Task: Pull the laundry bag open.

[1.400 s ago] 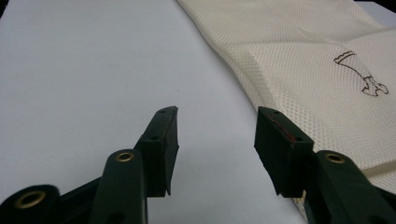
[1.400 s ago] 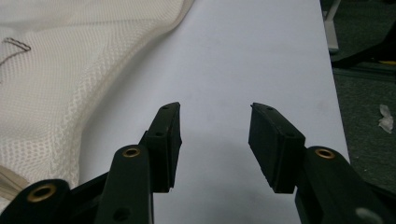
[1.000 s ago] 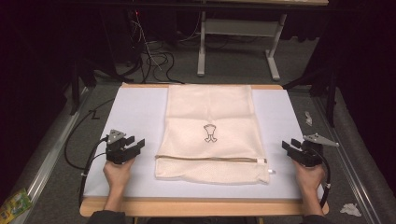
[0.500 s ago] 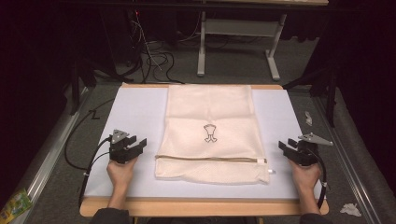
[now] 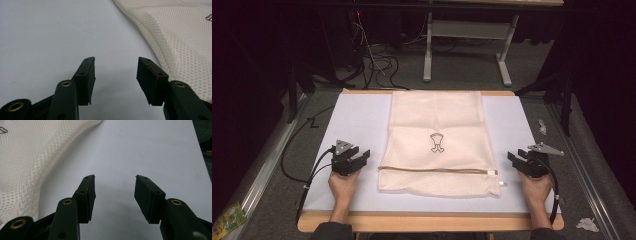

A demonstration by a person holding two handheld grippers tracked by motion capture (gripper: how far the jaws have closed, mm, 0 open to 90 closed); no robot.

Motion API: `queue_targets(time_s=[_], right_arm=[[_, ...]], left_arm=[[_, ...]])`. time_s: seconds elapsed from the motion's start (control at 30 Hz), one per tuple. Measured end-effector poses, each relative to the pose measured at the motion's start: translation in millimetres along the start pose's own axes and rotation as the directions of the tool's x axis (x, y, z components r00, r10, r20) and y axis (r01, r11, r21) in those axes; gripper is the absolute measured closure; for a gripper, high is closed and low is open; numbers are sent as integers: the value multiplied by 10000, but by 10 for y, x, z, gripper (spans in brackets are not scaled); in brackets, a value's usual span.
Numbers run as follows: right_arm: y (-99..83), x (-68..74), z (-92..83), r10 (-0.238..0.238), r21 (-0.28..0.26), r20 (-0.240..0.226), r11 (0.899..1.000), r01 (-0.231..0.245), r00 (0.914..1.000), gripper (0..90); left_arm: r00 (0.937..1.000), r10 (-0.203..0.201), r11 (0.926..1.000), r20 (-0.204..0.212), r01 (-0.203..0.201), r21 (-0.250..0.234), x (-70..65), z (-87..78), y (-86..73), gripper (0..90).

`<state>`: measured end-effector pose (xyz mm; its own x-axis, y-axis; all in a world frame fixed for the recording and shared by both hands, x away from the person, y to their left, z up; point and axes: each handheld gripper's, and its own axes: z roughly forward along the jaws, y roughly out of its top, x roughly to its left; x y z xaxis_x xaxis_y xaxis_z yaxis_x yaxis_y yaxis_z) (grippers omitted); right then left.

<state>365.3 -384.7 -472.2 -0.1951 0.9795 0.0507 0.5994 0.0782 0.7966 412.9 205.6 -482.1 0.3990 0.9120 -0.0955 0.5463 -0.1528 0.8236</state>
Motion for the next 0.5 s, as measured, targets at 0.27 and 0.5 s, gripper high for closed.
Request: queue_targets(time_s=[0.27, 0.5], right_arm=[[-19, 1, 11, -14, -41, -36, 10000, 14, 10000, 504], [-33, 2, 10, 49, -44, 41, 10000, -49, 10000, 452]], left_arm=[[9999, 121, 9999, -62, -121, 41, -14, 12, -12, 471], [9994, 287, 9996, -174, -288, -29, -38, 6, -25, 440]])
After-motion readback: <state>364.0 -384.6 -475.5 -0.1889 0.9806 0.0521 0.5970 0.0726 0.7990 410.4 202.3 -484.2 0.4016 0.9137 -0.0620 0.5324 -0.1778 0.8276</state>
